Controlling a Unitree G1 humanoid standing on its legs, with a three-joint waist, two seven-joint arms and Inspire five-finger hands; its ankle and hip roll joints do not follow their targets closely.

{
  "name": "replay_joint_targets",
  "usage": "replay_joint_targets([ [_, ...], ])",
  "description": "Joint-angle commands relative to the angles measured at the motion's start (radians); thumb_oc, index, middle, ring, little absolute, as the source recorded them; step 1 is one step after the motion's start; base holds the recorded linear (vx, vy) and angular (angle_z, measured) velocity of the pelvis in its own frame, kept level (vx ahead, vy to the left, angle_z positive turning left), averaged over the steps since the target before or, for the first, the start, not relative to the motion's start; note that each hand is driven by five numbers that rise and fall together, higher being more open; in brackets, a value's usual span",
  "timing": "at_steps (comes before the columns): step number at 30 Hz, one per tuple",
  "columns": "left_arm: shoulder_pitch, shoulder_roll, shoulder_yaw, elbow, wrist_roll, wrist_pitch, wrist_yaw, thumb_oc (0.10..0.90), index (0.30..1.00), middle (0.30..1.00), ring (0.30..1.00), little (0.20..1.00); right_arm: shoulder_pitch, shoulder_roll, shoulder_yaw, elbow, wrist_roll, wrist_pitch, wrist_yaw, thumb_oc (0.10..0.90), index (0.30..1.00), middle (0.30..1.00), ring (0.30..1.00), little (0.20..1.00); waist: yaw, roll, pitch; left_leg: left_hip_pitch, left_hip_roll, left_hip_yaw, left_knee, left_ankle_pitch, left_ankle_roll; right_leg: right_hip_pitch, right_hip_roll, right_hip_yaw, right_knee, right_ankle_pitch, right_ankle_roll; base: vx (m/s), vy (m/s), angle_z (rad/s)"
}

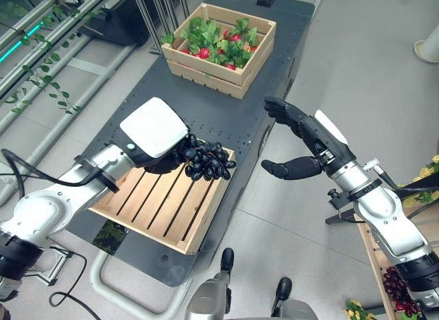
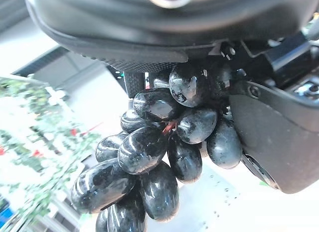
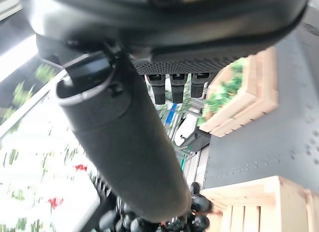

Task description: Pick up the fruits from the basket on one side to the basket on the other side

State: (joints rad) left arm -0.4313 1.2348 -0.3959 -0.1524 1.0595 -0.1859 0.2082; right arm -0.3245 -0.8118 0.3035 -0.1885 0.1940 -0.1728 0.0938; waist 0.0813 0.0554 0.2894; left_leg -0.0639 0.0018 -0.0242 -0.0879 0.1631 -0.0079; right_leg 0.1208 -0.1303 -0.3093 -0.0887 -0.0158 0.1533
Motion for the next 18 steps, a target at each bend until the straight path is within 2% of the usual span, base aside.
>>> replay_joint_targets([
  [1,-0.119,-0.011,0.021,0.025,-0.046,0.061,0.001,0.400,0.300,0.300,0.300,0.300,-0.037,-0.025,0.062,-0.073,-0.037,-0.120,-0.093,0.800,0.900,0.900,0.900,0.900,-0.007,-0.023,-0.228,0.094,-0.029,0.020,0.001,-0.143,-0.033,-0.034,-0.005,0.004,0.011,0.050,-0.028,0.00,-0.028,0.06],
  [8,-0.205,-0.072,-0.023,-0.031,-0.076,0.029,-0.091,0.400,0.300,0.300,0.300,0.300,-0.067,-0.026,0.088,-0.095,-0.063,-0.125,-0.115,0.800,0.900,0.900,0.900,0.900,-0.010,-0.034,-0.255,0.108,-0.027,0.017,0.001,-0.151,-0.032,-0.025,-0.002,0.011,0.009,0.050,-0.022,0.00,-0.024,0.01],
  [12,-0.211,-0.085,-0.002,-0.045,-0.084,0.011,-0.105,0.400,0.300,0.300,0.300,0.300,-0.064,-0.024,0.093,-0.105,-0.013,-0.111,-0.052,0.800,0.900,0.900,0.900,0.900,-0.012,-0.038,-0.268,0.112,-0.025,0.020,0.001,-0.155,-0.033,-0.023,0.001,0.020,0.007,0.049,-0.020,0.00,0.000,0.00],
  [15,-0.227,-0.099,-0.007,-0.062,-0.076,0.009,-0.129,0.400,0.300,0.300,0.300,0.300,-0.065,-0.022,0.113,-0.110,0.069,-0.071,-0.006,0.800,0.900,0.900,0.900,0.900,-0.014,-0.040,-0.275,0.114,-0.023,0.022,0.001,-0.155,-0.035,-0.024,0.001,0.024,0.009,0.049,-0.020,0.00,0.000,0.00],
  [18,-0.234,-0.111,-0.003,-0.069,-0.073,0.009,-0.142,0.400,0.300,0.300,0.300,0.300,-0.056,-0.009,0.124,-0.101,0.082,-0.054,0.039,0.800,0.900,0.900,0.900,0.900,-0.016,-0.045,-0.282,0.115,-0.022,0.023,0.001,-0.157,-0.035,-0.023,0.001,0.024,0.008,0.050,-0.017,0.00,0.000,0.00],
])
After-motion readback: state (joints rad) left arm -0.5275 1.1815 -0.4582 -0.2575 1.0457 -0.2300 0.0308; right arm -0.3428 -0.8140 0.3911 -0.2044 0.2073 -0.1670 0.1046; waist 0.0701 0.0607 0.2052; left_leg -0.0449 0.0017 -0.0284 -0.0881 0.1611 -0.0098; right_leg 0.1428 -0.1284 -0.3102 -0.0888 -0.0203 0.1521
